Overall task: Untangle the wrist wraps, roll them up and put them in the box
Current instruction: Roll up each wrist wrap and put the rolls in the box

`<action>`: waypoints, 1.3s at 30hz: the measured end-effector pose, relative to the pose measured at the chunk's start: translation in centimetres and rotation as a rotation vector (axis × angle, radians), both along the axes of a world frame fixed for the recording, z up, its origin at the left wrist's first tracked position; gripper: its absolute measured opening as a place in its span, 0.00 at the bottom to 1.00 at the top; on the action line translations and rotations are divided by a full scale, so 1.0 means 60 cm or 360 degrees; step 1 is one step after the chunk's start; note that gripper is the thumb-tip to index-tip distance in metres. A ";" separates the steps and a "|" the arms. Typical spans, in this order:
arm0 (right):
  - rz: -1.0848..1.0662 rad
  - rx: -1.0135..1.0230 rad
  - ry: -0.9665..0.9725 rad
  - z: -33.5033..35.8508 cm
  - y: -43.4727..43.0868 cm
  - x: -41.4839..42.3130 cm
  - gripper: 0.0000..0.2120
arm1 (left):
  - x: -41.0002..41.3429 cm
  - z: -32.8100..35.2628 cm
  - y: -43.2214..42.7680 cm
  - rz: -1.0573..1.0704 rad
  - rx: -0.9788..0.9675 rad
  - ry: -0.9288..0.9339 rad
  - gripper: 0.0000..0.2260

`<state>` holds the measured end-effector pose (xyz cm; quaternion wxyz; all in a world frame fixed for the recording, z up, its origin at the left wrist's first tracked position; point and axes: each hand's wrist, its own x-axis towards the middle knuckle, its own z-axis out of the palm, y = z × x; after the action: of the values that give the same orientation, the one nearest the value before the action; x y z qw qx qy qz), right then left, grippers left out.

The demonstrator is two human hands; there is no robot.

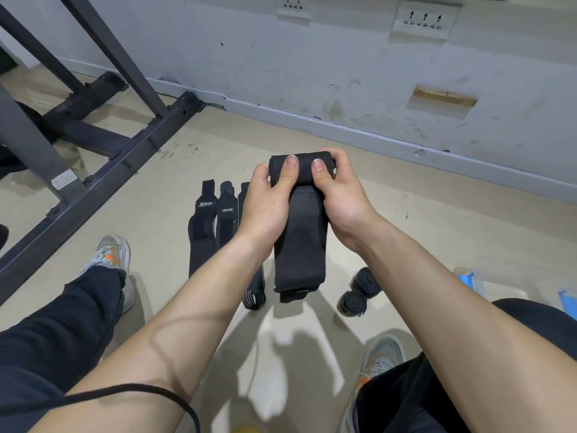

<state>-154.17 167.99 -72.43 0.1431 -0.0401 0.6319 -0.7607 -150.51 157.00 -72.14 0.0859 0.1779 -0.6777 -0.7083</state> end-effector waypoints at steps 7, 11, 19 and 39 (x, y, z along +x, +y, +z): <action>0.0171 0.0197 -0.0052 0.017 0.014 -0.014 0.07 | -0.005 -0.009 -0.020 -0.0194 -0.0230 0.0092 0.08; 0.0092 0.0401 0.0146 0.007 0.010 -0.014 0.13 | 0.002 -0.014 -0.013 -0.0279 -0.0233 0.0078 0.09; 0.0074 0.0336 0.0325 -0.010 0.007 -0.006 0.03 | -0.003 -0.013 -0.009 -0.0123 -0.0076 -0.0095 0.20; 0.0050 0.0295 -0.0099 0.000 0.013 -0.018 0.23 | -0.006 -0.025 0.000 -0.0121 0.0459 -0.0190 0.36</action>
<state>-155.27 168.75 -72.45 0.1776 -0.0131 0.6941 -0.6975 -150.88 157.00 -73.63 -0.0078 0.2043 -0.5790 -0.7893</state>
